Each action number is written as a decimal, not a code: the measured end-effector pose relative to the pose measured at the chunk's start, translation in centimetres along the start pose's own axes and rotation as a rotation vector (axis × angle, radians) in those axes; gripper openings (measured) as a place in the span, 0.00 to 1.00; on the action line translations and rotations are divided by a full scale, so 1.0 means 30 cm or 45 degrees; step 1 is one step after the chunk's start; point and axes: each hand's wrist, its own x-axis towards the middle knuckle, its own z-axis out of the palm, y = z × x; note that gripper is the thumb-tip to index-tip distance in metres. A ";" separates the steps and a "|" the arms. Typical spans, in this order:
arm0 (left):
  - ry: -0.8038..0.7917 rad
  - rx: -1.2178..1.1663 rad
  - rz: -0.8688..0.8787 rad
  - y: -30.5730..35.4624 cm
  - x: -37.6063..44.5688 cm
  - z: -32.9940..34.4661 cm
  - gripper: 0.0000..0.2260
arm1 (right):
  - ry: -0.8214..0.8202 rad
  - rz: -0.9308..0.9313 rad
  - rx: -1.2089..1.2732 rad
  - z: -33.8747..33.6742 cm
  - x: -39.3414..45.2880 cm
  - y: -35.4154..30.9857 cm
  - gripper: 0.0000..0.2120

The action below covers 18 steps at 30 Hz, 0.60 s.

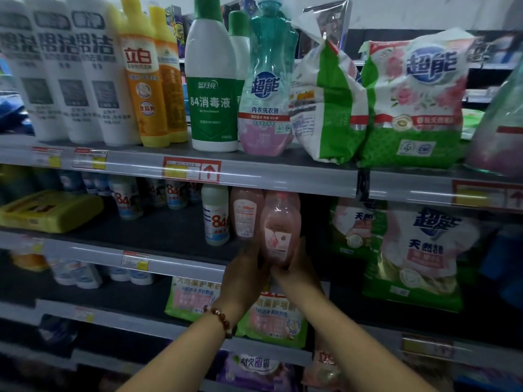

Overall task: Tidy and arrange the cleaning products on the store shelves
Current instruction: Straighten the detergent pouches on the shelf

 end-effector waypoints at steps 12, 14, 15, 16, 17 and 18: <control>0.140 0.824 0.322 0.047 -0.173 -0.343 0.30 | -0.271 -0.521 -1.025 -0.227 -0.286 -0.245 0.39; 0.204 0.884 0.389 0.094 -0.141 -0.442 0.32 | -0.221 -0.639 -1.064 -0.264 -0.288 -0.346 0.38; 0.228 0.903 0.423 0.118 -0.121 -0.492 0.32 | -0.193 -0.688 -1.063 -0.278 -0.283 -0.394 0.38; 0.253 0.918 0.452 0.141 -0.099 -0.541 0.33 | -0.161 -0.735 -1.067 -0.291 -0.276 -0.439 0.37; 0.276 0.933 0.467 0.165 -0.076 -0.589 0.33 | -0.128 -0.779 -1.072 -0.301 -0.266 -0.483 0.37; 0.300 0.948 0.476 0.188 -0.054 -0.636 0.34 | -0.091 -0.817 -1.071 -0.308 -0.256 -0.527 0.37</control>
